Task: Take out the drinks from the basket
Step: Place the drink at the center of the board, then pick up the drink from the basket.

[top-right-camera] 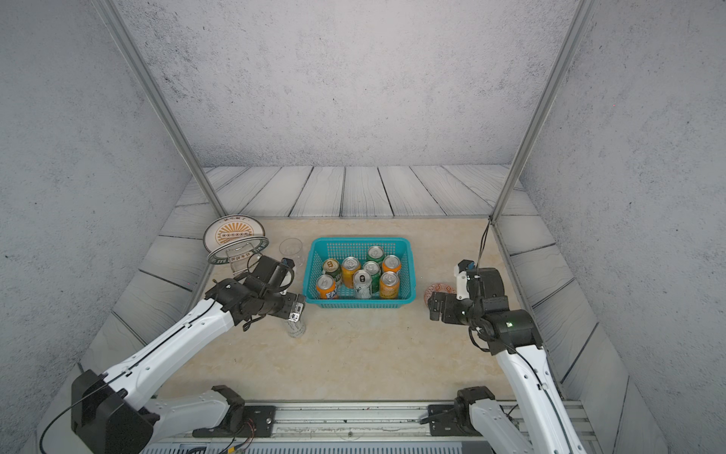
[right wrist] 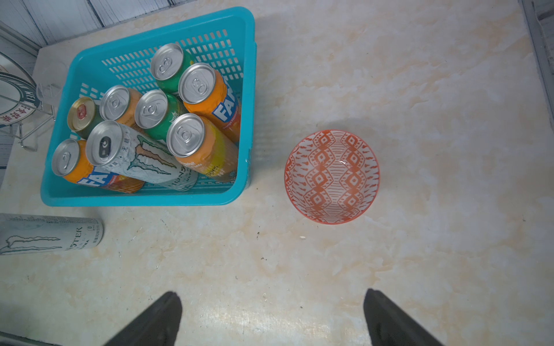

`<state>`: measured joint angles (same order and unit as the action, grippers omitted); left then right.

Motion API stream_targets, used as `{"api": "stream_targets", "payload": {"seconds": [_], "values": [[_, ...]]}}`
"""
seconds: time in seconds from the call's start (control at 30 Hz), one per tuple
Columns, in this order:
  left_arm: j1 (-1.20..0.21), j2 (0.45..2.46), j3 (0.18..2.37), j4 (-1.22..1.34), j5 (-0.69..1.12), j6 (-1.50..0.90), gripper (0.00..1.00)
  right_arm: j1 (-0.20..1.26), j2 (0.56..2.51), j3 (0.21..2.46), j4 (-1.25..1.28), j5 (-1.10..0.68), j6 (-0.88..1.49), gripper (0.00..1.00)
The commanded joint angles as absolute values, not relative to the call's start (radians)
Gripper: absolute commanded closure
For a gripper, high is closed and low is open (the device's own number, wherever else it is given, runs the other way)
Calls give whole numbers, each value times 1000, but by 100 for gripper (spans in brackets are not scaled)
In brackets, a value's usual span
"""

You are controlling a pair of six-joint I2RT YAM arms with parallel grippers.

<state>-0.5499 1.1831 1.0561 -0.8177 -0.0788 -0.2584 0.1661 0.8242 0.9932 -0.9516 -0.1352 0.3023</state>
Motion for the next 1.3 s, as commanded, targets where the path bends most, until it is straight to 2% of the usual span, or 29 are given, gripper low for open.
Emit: {"api": "stream_targets", "payload": {"seconds": [0.0, 0.43, 0.87, 1.27], "values": [[-543, 1152, 1141, -855, -53, -237, 4, 163, 805, 1027, -975, -120, 295, 1], [-639, 1303, 1444, -872, 33, -238, 1, 163, 784, 1032, -990, -126, 312, 1], [-790, 1588, 1688, -881, 17, -201, 1, 164, 759, 1025, -1003, -110, 318, 0], [-828, 1855, 1889, -958, -23, -144, 1, 163, 753, 1016, -1002, -111, 326, 1]]}}
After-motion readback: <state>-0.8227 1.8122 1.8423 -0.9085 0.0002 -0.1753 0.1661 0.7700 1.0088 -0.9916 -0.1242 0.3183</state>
